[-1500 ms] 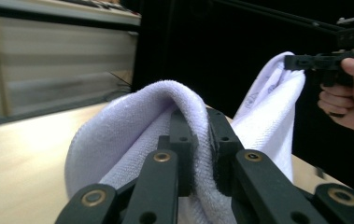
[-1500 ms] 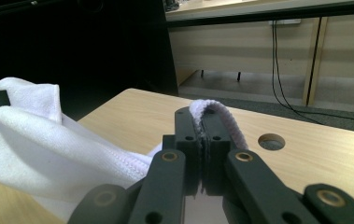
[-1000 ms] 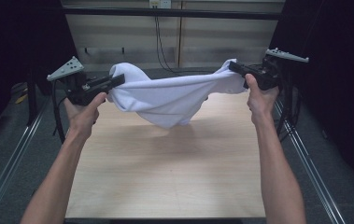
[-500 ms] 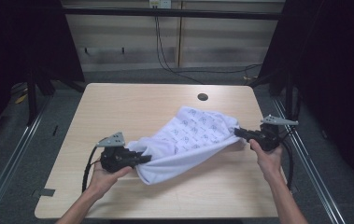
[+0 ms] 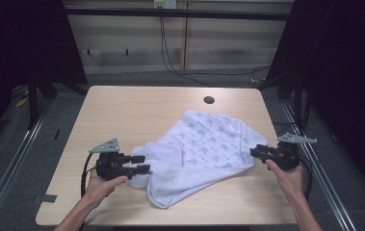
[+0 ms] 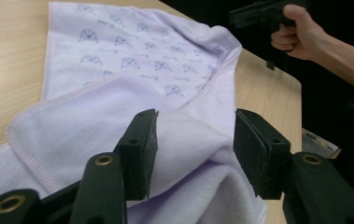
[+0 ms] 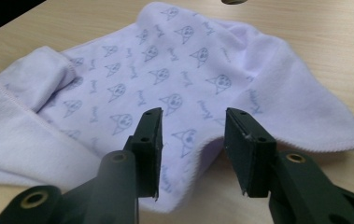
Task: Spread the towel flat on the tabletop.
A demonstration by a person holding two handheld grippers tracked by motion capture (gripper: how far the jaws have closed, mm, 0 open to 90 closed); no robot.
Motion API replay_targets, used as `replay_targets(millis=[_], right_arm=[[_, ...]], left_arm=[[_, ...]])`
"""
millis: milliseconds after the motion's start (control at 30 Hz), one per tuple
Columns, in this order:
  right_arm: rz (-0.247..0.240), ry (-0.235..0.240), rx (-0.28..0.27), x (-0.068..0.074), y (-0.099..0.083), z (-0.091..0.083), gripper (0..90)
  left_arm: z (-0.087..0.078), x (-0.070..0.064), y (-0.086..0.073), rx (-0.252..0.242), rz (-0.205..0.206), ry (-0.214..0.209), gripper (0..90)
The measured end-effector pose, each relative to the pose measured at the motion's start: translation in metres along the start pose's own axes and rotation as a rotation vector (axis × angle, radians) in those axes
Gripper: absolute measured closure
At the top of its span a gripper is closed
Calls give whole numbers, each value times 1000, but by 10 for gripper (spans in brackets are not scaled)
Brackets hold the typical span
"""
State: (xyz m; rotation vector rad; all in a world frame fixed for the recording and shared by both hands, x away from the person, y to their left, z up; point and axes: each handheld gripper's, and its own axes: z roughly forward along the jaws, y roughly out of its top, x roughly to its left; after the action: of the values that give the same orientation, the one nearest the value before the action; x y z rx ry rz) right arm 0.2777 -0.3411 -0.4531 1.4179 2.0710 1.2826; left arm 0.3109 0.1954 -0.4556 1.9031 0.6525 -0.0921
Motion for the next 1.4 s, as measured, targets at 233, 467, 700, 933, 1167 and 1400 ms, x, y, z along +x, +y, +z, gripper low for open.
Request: replay_targets(millis=[233, 467, 700, 933, 1167, 1400], right_arm=[[-33, 53, 7, 27, -6, 3, 559], [-106, 161, 46, 68, -2, 26, 558], [-191, 279, 54, 120, 7, 46, 560], [-292, 385, 133, 175, 14, 97, 550], [-334, 481, 236, 204, 7, 130, 496], [-358, 441, 243, 199, -5, 123, 832]], left_arm=[[37, 14, -16, 157, -5, 29, 758], [65, -14, -23, 254, 47, -11, 712], [67, -38, -24, 280, 74, -78, 669], [5, -4, -17, 84, -20, 17, 713], [-5, 25, -31, 117, -93, 85, 746], [20, 12, -38, 264, -38, 74, 750]])
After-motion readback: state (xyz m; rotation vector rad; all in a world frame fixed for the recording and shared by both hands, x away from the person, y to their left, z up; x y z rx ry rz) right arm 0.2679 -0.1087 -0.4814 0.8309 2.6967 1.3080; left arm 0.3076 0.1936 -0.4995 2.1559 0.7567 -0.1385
